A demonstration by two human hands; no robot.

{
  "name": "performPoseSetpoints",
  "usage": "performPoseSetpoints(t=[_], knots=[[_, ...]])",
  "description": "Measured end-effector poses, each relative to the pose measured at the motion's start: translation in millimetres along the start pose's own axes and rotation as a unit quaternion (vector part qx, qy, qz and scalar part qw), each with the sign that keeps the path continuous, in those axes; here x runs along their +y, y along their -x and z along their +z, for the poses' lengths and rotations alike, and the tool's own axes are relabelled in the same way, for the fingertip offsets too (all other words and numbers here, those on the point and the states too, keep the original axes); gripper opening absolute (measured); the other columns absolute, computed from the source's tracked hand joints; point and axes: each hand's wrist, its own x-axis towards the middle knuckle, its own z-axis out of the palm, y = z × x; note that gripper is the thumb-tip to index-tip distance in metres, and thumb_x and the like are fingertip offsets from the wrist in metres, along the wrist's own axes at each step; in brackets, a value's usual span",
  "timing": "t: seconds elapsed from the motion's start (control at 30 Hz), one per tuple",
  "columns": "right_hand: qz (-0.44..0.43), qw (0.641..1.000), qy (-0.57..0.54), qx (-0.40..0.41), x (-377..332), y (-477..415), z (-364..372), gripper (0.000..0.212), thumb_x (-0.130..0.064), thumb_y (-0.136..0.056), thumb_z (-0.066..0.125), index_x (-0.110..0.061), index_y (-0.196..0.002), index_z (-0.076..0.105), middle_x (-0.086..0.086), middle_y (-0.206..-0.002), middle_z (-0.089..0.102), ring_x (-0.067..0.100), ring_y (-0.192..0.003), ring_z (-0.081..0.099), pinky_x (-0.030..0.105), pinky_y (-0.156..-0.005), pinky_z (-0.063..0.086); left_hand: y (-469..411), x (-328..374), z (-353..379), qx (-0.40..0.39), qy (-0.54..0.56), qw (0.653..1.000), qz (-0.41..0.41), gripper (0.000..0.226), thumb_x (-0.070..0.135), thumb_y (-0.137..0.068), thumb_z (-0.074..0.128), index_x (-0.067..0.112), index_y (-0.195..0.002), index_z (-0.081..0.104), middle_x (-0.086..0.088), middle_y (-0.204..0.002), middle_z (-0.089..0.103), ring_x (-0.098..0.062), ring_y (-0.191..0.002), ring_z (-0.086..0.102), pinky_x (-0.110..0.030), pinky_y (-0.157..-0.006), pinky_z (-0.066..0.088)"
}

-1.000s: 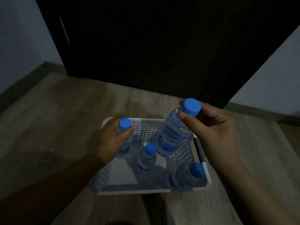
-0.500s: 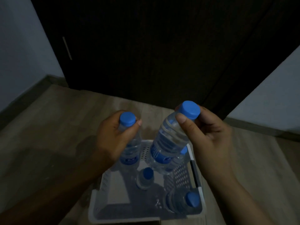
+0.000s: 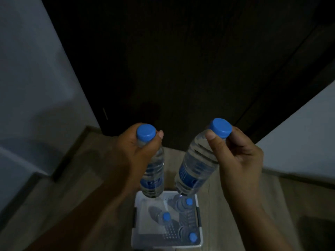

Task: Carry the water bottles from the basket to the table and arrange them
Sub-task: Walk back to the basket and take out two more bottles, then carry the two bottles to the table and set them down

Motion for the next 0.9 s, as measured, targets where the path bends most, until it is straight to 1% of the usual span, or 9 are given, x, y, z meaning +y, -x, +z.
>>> performPoseSetpoints(t=[0.07, 0.2, 0.37, 0.47, 0.57, 0.63, 0.73, 0.8, 0.9], knots=[[-0.014, 1.0, -0.003, 0.009, -64, -26, -5, 0.017, -0.031, -0.081, 0.066, -0.034, -0.098, 0.065, -0.008, -0.089, 0.07, 0.007, -0.086, 0.067, 0.014, -0.072, 0.051, -6, 71, -16, 0.008, -0.004, 1.0, 0.027, 0.005, 0.026, -0.085, 0.064, 0.023, -0.088, 0.061, 0.003, -0.074, 0.066, 0.001, -0.07, 0.064, -0.009, -0.059, 0.05], [-0.042, 0.999, -0.023, 0.017, -198, -76, -15, 0.019, -0.028, -0.081, 0.063, -0.025, -0.099, 0.066, -0.02, -0.085, 0.071, -0.001, -0.082, 0.067, 0.01, -0.069, 0.05, -18, 216, -52, 0.011, -0.014, 0.995, 0.095, 0.003, 0.018, -0.086, 0.063, 0.016, -0.085, 0.062, 0.0, -0.074, 0.065, 0.001, -0.07, 0.063, -0.005, -0.059, 0.046], [-0.101, 0.991, -0.054, 0.068, -366, -127, -22, 0.024, -0.027, -0.081, 0.064, -0.013, -0.1, 0.07, -0.012, -0.077, 0.071, 0.002, -0.075, 0.067, 0.013, -0.067, 0.05, -30, 392, -108, 0.019, 0.048, 0.989, 0.135, 0.009, 0.023, -0.084, 0.064, 0.015, -0.085, 0.065, -0.004, -0.079, 0.069, -0.007, -0.068, 0.066, -0.009, -0.06, 0.049], [-0.144, 0.983, -0.067, 0.09, -454, -149, -27, 0.032, -0.028, -0.083, 0.064, -0.006, -0.106, 0.07, -0.006, -0.084, 0.073, 0.007, -0.08, 0.069, 0.016, -0.069, 0.052, -29, 483, -141, 0.0, 0.079, 0.981, 0.178, 0.016, 0.03, -0.078, 0.063, 0.016, -0.085, 0.063, 0.0, -0.076, 0.071, -0.008, -0.068, 0.067, -0.014, -0.061, 0.053], [-0.181, 0.978, -0.076, 0.071, -526, -157, -30, 0.034, -0.028, -0.084, 0.06, -0.002, -0.104, 0.069, -0.003, -0.085, 0.073, 0.009, -0.08, 0.07, 0.016, -0.069, 0.052, -19, 552, -170, 0.002, 0.075, 0.971, 0.227, 0.011, 0.03, -0.081, 0.06, 0.019, -0.082, 0.062, 0.003, -0.074, 0.071, -0.008, -0.069, 0.067, -0.015, -0.065, 0.054], [-0.203, 0.973, -0.084, 0.069, -563, -160, -30, 0.032, -0.028, -0.084, 0.06, -0.003, -0.101, 0.069, 0.0, -0.082, 0.072, 0.01, -0.077, 0.069, 0.017, -0.067, 0.052, -12, 589, -186, 0.015, 0.075, 0.963, 0.257, 0.018, 0.029, -0.084, 0.058, 0.012, -0.081, 0.063, -0.002, -0.075, 0.071, -0.006, -0.069, 0.068, -0.012, -0.063, 0.052], [-0.223, 0.966, -0.107, 0.073, -608, -163, -28, 0.026, -0.03, -0.083, 0.062, -0.007, -0.091, 0.071, 0.007, -0.077, 0.07, 0.016, -0.072, 0.068, 0.02, -0.065, 0.052, 1, 638, -207, 0.019, 0.071, 0.957, 0.281, 0.032, 0.032, -0.083, 0.056, 0.001, -0.084, 0.066, -0.01, -0.08, 0.073, -0.011, -0.074, 0.071, -0.012, -0.062, 0.052], [-0.225, 0.963, -0.128, 0.072, -634, -168, -28, 0.025, -0.032, -0.083, 0.063, -0.008, -0.086, 0.071, 0.011, -0.076, 0.069, 0.021, -0.072, 0.066, 0.021, -0.065, 0.053, 8, 664, -218, 0.027, 0.061, 0.955, 0.291, 0.03, 0.027, -0.087, 0.056, -0.001, -0.086, 0.066, -0.006, -0.081, 0.074, -0.011, -0.074, 0.071, -0.011, -0.061, 0.052], [-0.223, 0.962, -0.146, 0.054, -665, -175, -32, 0.028, -0.039, -0.081, 0.062, -0.013, -0.084, 0.072, 0.008, -0.078, 0.07, 0.015, -0.073, 0.068, 0.02, -0.067, 0.054, 16, 696, -229, 0.057, 0.026, 0.949, 0.308, 0.025, 0.024, -0.089, 0.057, 0.002, -0.081, 0.068, -0.003, -0.079, 0.074, -0.012, -0.074, 0.071, -0.014, -0.063, 0.054]])
